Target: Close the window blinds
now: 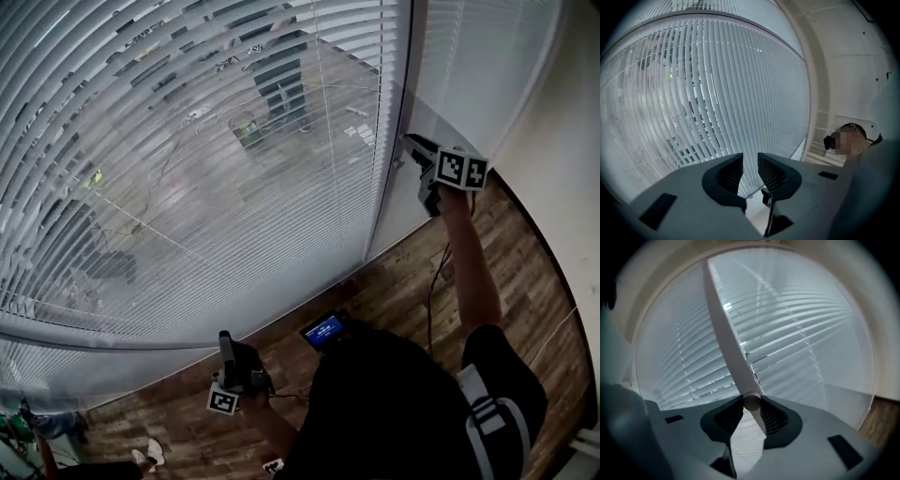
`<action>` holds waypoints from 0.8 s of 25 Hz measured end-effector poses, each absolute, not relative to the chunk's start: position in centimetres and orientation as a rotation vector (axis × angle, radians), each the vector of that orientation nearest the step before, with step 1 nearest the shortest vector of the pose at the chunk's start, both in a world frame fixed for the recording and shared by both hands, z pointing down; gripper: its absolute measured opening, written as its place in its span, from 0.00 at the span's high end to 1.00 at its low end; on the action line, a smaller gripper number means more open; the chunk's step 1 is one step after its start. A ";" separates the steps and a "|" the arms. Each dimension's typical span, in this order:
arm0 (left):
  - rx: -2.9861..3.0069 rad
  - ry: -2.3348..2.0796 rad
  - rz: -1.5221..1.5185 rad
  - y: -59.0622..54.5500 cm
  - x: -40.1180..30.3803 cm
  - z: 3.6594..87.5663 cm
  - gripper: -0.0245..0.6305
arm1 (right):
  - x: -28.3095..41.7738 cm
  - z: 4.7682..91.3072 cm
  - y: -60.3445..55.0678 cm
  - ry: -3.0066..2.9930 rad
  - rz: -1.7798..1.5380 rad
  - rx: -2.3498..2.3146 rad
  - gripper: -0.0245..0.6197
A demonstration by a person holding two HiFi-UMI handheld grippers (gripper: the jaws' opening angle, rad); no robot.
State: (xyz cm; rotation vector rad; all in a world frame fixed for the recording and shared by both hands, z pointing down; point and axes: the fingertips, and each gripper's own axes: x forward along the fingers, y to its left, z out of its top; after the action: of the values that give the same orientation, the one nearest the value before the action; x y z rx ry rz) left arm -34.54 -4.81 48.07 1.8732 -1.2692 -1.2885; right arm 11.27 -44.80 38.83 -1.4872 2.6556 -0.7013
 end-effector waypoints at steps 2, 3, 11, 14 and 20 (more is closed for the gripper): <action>1.868 -1.268 -1.290 -4.9 -34.6 48.2 0.80 | 11.3 38.9 -44.9 2.559 -0.858 -1.376 0.77; 1.867 -1.268 -1.291 -4.9 -34.6 48.3 0.80 | 11.3 39.0 -44.9 2.517 -0.918 -1.329 0.77; 1.871 -1.270 -1.290 -4.9 -34.9 48.0 0.80 | 11.5 39.1 -44.9 2.237 -1.244 -1.016 0.77; 1.869 -1.266 -1.290 -4.8 -34.8 48.0 0.80 | 11.5 39.4 -44.9 2.143 -1.333 -0.906 0.77; 1.881 -1.264 -1.274 -5.5 -34.5 47.3 0.80 | 11.5 38.7 -45.2 2.209 -1.221 -0.907 0.77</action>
State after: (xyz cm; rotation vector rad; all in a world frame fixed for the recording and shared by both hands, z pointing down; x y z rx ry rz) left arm -34.49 -5.50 47.26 1.8812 -1.2638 -1.2737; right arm 11.51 -45.18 38.75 -0.9074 2.2094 -1.2214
